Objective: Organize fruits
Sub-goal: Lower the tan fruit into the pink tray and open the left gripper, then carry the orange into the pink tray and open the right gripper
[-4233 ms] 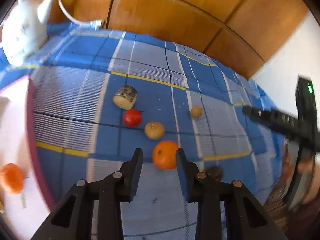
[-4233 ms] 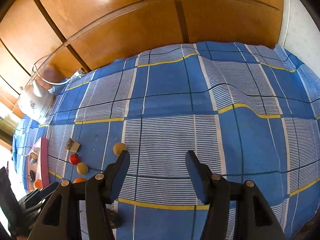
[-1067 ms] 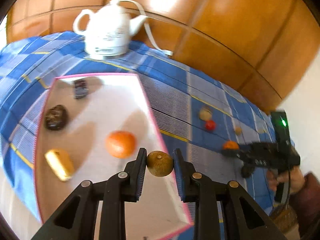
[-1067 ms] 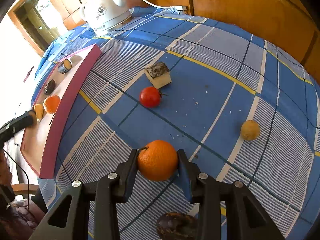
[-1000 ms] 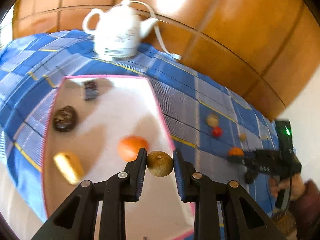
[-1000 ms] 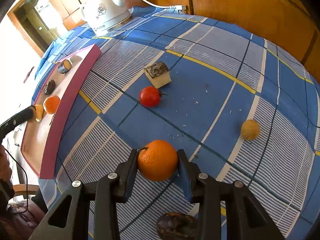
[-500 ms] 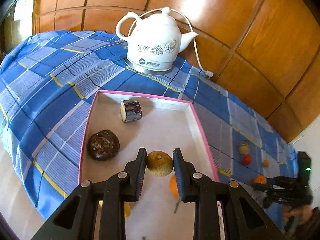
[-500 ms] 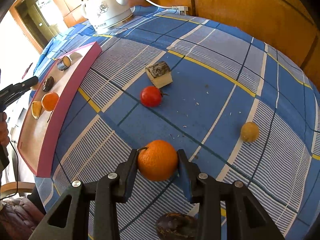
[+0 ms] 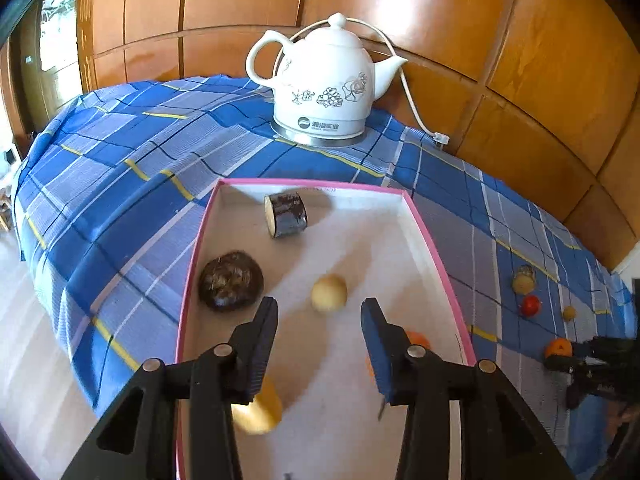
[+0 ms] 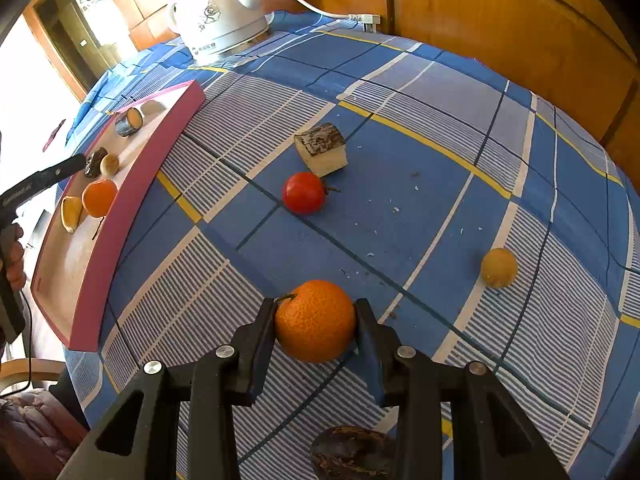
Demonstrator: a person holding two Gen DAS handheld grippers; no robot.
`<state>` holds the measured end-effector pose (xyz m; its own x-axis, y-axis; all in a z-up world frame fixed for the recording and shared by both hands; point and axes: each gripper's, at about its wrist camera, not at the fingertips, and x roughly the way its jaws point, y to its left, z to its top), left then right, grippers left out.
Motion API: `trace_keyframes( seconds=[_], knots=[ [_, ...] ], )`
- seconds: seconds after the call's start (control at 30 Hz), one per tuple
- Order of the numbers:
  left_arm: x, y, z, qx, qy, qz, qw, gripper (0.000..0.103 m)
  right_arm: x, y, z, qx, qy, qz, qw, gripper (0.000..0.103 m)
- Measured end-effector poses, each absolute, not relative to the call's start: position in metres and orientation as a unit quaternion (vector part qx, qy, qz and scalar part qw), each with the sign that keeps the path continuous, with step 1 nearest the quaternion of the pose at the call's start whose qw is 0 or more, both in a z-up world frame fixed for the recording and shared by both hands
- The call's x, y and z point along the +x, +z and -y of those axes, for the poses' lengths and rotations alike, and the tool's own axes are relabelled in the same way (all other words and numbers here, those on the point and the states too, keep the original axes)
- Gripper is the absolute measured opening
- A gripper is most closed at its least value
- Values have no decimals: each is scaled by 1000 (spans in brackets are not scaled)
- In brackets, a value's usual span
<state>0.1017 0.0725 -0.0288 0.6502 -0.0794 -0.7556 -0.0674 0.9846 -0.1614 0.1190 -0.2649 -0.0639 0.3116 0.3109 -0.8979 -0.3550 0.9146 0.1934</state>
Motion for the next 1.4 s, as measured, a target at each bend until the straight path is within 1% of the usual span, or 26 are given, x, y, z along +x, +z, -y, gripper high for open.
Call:
trace_keyframes(
  seconds=[0.1, 0.37, 0.43, 0.73, 1.4],
  knots=[
    [88, -31, -71, -92, 7, -423, 902, 47, 119, -64, 265, -22, 205, -549, 810, 39],
    [66, -33, -59, -73, 4, -430, 900, 49, 117, -63, 263, -28, 201, -546, 813, 39],
    [64, -31, -55, -69, 2, -427, 902, 52, 117, -62, 263, -31, 200, -545, 814, 39],
    [52, -17, -42, -48, -15, -407, 912, 54, 116, -62, 262, -36, 197, -542, 816, 39],
    [44, -19, -47, -46, -7, -412, 910, 55, 110, -61, 253, -49, 213, -537, 814, 39]
  ],
)
